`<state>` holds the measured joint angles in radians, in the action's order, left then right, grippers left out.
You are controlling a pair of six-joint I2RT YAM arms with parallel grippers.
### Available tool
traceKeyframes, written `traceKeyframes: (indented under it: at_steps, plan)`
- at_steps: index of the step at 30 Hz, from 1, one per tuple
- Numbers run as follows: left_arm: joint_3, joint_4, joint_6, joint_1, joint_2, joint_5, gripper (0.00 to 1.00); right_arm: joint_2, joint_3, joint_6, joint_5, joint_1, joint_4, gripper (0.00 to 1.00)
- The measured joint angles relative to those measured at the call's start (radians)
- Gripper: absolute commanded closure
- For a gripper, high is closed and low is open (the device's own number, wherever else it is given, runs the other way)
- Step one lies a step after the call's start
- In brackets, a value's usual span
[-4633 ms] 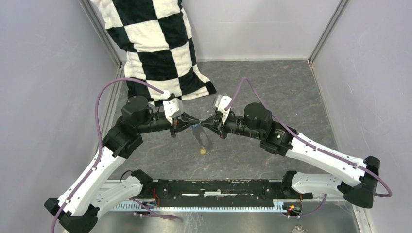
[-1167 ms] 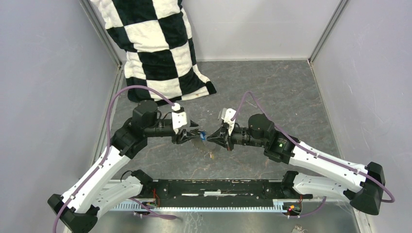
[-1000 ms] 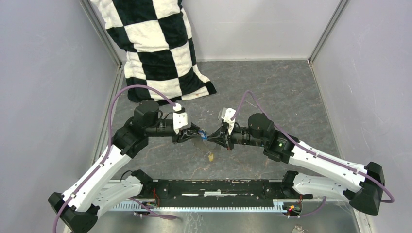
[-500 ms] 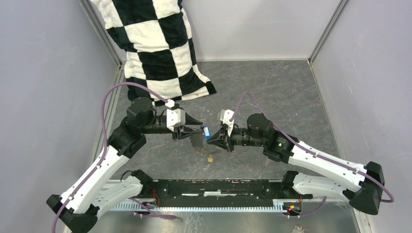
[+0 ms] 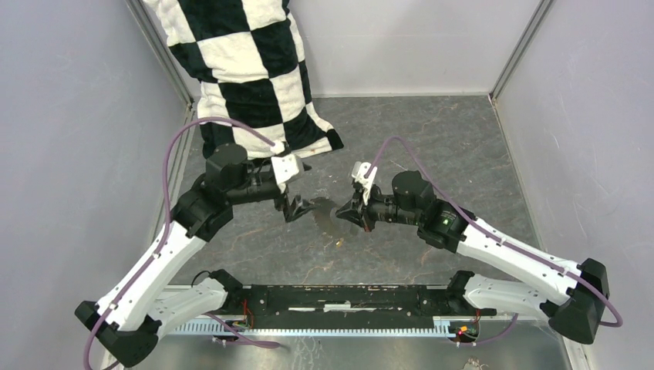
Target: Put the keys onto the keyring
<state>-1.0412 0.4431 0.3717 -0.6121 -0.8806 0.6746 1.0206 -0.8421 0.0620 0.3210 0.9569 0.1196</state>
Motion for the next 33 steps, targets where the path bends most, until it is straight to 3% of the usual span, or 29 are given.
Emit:
traceKeyframes:
  at_steps: [5,9,17,22,30,33]
  plan:
    - [-0.112,0.115,-0.013,0.023,-0.131,-0.259,0.0,0.01,0.028,0.073,0.048,-0.135,-0.015,1.0]
    - [-0.174,0.217,-0.016,0.097,-0.213,-0.362,0.0,0.014,0.077,0.122,0.074,-0.212,-0.028,0.99]
    - [-0.267,0.337,-0.032,0.38,-0.3,-0.367,0.0,0.017,0.209,0.198,0.147,-0.245,-0.133,1.0]
    - [-0.251,0.345,-0.032,0.438,-0.312,-0.348,0.0,0.099,0.292,0.248,0.207,-0.339,-0.261,1.0]
    - [-0.039,0.24,-0.032,0.493,-0.304,-0.333,0.0,0.269,0.334,0.248,0.27,-0.478,-0.457,1.0]
    - [0.019,0.196,-0.032,0.494,-0.303,-0.332,0.0,0.349,0.333,0.249,0.3,-0.518,-0.523,0.94]
